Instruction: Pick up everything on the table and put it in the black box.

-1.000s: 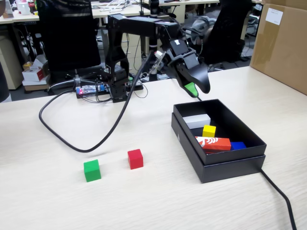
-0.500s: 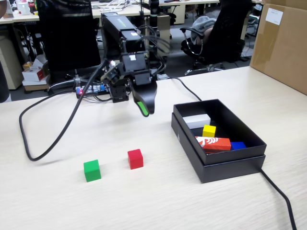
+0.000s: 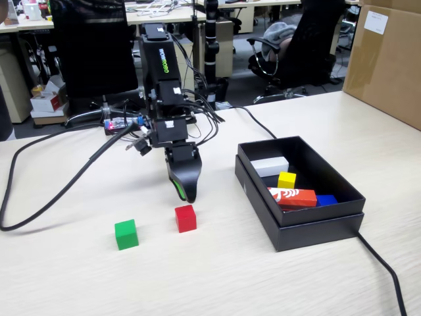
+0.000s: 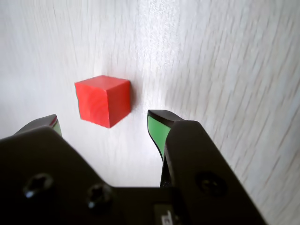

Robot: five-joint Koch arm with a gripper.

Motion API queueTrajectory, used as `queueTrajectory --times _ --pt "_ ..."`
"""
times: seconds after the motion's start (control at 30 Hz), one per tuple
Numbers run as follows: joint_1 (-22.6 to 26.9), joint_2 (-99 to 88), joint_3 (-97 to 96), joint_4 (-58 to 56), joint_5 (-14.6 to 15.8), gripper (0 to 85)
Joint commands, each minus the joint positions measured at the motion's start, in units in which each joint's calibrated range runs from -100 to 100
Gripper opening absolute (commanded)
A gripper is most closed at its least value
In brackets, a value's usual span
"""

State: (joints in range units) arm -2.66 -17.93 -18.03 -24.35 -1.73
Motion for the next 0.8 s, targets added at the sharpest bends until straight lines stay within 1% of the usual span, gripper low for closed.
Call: queueTrajectory --times 0.0,0.47,0.77 --pt "-0.63 0.77 5.34 3.57 -0.68 39.4" --pt "-1.71 11.45 12.86 4.61 -1.12 39.4" --pt "-0.98 13.28 11.86 4.52 -1.17 39.4"
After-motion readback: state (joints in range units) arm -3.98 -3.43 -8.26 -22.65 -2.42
